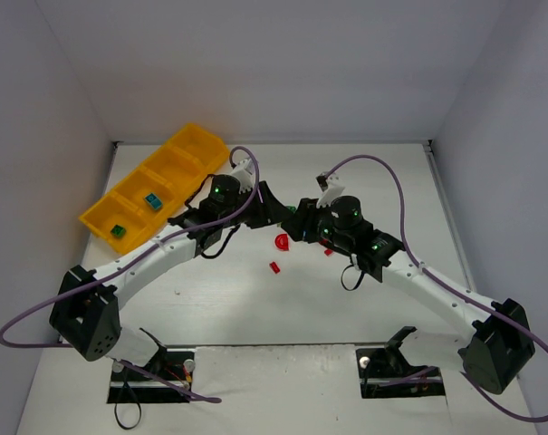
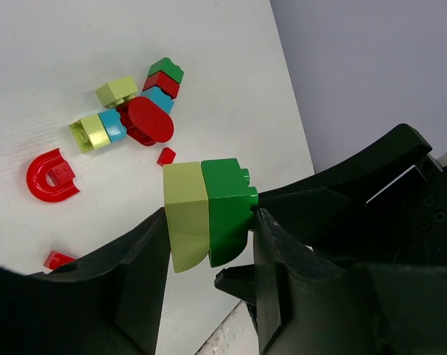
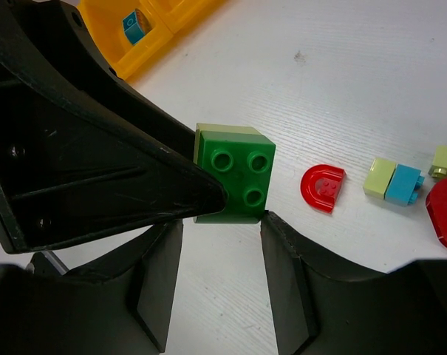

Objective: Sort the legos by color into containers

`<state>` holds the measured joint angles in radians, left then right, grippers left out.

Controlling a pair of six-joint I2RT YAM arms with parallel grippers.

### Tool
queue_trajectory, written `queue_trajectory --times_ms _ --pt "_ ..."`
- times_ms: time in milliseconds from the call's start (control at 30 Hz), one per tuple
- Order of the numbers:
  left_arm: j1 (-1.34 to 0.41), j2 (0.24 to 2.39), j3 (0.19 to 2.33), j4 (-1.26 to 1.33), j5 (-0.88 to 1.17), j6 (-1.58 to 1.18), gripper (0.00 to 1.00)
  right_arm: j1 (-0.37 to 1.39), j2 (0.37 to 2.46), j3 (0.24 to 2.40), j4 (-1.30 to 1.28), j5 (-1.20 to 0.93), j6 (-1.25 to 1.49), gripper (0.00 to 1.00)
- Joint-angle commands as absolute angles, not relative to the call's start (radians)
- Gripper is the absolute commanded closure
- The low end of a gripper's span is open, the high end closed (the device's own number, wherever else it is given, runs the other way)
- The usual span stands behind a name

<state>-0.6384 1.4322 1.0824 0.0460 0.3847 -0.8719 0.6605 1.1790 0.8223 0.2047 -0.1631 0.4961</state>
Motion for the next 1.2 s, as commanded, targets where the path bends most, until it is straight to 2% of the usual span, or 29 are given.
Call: queue_trajectory --times_ms 0,867,1033,1167 --pt "-0.646 1.382 1.086 0.104 0.437 -0.867 0.76 0.650 1.183 0.881 0.336 -0.153 0.515 0.57" --pt "-0.647 1.396 1.066 0.138 0.472 -0.868 0.76 0.630 1.212 0.905 0.367 -0.167 0.502 0.55" --pt "-0.647 1.404 1.068 0.146 0.488 -0.873 0.76 0.630 1.206 0.900 0.393 -0.178 0.495 0.57" --pt "-0.647 1.411 1.069 0.152 0.500 -0.877 0.76 0.630 1.197 0.887 0.420 -0.181 0.488 0.62"
